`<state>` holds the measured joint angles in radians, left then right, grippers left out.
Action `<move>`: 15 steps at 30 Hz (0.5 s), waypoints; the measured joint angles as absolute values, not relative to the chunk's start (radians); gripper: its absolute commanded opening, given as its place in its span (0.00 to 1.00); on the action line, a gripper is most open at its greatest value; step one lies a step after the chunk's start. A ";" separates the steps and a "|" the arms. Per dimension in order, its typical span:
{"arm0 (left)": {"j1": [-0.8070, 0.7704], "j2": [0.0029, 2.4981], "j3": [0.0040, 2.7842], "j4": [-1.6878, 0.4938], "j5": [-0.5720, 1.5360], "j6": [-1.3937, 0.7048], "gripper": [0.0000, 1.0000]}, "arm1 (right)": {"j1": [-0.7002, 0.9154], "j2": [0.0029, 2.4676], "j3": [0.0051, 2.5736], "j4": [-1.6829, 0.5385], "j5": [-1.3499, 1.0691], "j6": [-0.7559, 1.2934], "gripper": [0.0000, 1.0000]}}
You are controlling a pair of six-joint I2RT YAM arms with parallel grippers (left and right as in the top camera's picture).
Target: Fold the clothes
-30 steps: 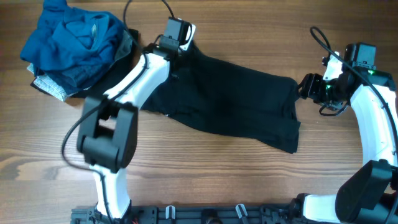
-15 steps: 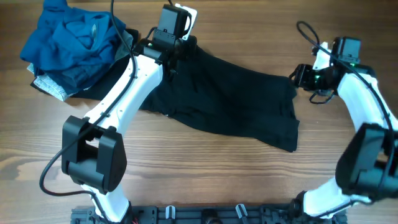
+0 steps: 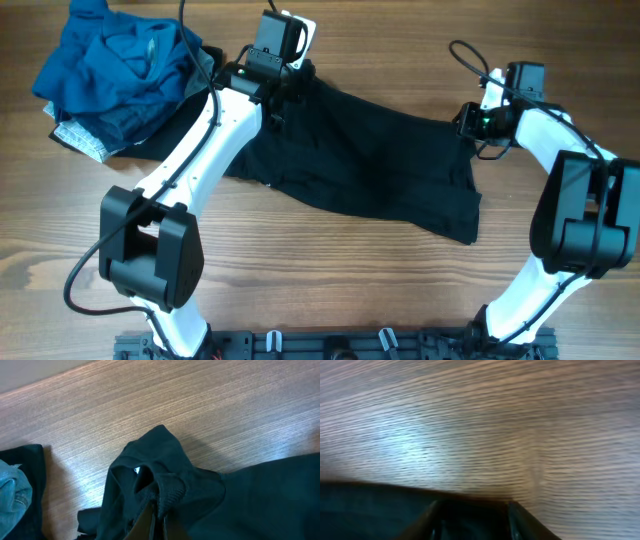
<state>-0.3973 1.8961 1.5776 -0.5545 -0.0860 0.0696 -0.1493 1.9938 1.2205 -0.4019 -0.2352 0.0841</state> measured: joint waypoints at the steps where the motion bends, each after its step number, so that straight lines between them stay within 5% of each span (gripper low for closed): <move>1: -0.397 1.896 1.578 -0.558 -0.086 0.070 0.04 | -0.145 1.994 1.221 -0.411 -0.235 0.084 0.18; 2: -0.397 1.896 1.578 -0.562 -0.086 0.070 0.04 | -0.141 1.994 1.222 -0.424 -0.236 0.084 0.05; 9: -0.397 1.896 1.578 -0.565 -0.086 0.070 0.04 | -0.141 1.999 1.258 -0.519 -0.235 0.084 0.04; 15: -0.379 1.897 1.584 -0.463 -0.086 0.070 0.04 | -0.158 1.989 1.572 -0.787 -0.235 0.068 0.04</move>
<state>-0.3790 1.8965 1.5841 -0.4629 -0.0856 0.0704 -0.1581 1.9892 1.5723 -0.7872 -0.2352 0.0677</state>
